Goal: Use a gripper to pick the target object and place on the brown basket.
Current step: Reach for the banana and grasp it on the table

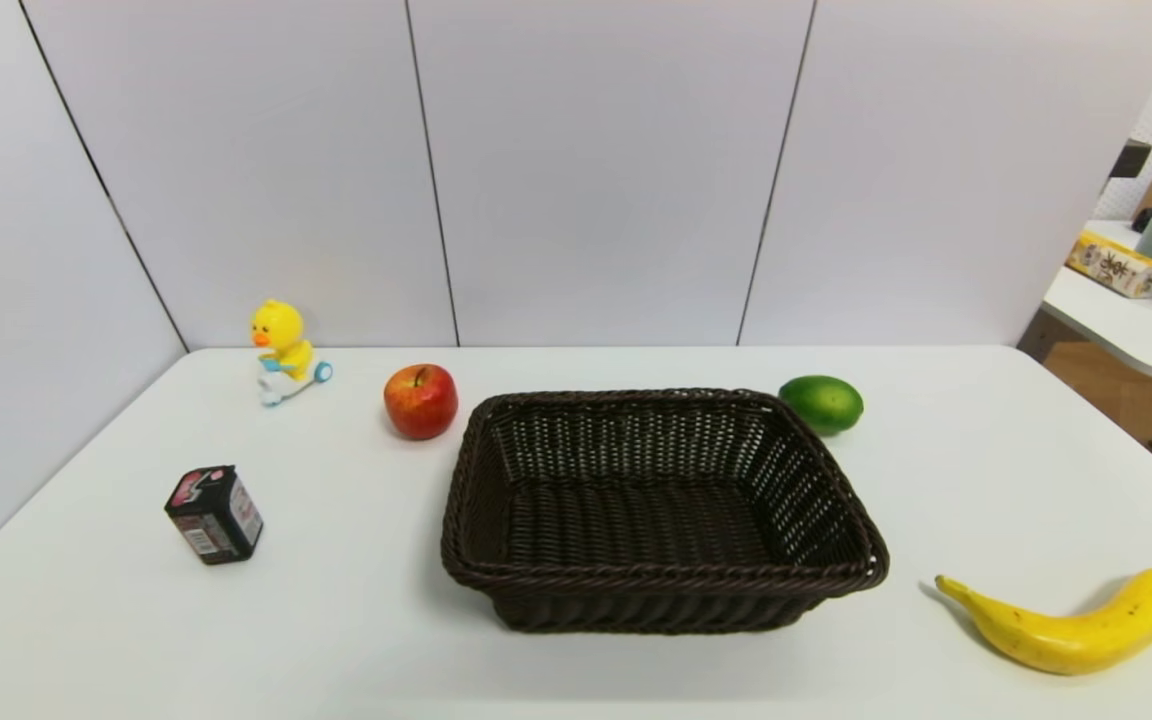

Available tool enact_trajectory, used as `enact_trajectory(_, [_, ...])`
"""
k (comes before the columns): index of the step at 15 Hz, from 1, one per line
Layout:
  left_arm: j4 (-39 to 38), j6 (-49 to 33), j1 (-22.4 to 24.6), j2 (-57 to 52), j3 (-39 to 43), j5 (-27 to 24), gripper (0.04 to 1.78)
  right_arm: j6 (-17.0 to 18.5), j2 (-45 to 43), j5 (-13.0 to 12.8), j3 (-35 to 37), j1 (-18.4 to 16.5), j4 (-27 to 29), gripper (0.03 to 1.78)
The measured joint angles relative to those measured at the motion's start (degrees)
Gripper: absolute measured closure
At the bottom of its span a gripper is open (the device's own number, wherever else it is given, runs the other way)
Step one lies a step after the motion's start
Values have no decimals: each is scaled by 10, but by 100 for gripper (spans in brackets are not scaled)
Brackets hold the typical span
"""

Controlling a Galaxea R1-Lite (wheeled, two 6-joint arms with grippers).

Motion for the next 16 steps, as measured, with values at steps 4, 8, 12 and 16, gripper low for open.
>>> enact_trajectory(4, [0,0,0,0,0,0,13,3,0,-1,0,0,0,10])
enact_trajectory(8, [0,0,0,0,0,0,13,1,0,0,-4,0,1,10])
enact_trajectory(12, [0,0,0,0,0,0,13,0,24,47,-45,0,-14,10])
enact_trajectory(16, [0,0,0,0,0,0,13,-5,102,54,-66,0,-107,10])
